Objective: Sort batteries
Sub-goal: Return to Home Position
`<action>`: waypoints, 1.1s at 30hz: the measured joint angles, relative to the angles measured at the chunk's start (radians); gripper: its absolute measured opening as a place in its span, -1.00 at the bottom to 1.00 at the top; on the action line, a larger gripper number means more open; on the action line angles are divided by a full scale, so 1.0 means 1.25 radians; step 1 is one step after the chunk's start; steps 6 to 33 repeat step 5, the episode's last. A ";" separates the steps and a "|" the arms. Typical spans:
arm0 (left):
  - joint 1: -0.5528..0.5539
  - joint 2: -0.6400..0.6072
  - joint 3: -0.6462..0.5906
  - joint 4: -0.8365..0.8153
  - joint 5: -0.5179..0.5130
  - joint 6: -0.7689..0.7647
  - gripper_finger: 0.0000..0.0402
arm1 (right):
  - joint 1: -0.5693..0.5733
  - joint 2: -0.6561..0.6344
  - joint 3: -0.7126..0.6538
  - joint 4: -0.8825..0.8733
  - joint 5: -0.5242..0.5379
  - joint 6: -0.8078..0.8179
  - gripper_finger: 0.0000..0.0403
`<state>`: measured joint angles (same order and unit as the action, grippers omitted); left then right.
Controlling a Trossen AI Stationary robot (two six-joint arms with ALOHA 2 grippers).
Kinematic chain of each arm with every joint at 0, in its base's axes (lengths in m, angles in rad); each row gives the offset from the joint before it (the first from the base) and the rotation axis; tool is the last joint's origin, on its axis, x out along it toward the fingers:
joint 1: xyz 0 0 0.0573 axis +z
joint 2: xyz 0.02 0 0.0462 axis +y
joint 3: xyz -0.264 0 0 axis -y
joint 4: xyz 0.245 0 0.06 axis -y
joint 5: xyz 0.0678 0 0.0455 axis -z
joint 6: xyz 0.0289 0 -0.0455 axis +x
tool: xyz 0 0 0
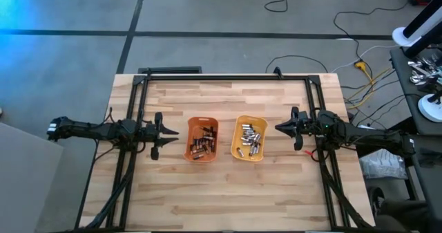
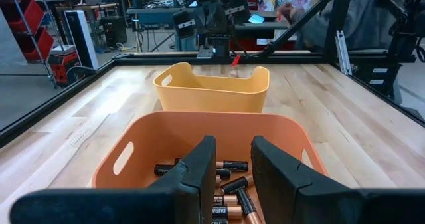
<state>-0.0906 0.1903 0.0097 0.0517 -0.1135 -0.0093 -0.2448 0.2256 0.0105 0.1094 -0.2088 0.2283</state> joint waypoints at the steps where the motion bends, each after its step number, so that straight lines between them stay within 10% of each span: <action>1: 0.000 0.000 0.000 0.000 0.000 0.000 -0.62 | 0.000 0.000 0.000 0.000 0.000 0.000 -0.95; 33: 0.000 0.000 0.000 0.000 0.000 0.000 -0.62 | 0.000 0.000 0.000 0.000 0.000 0.000 -0.95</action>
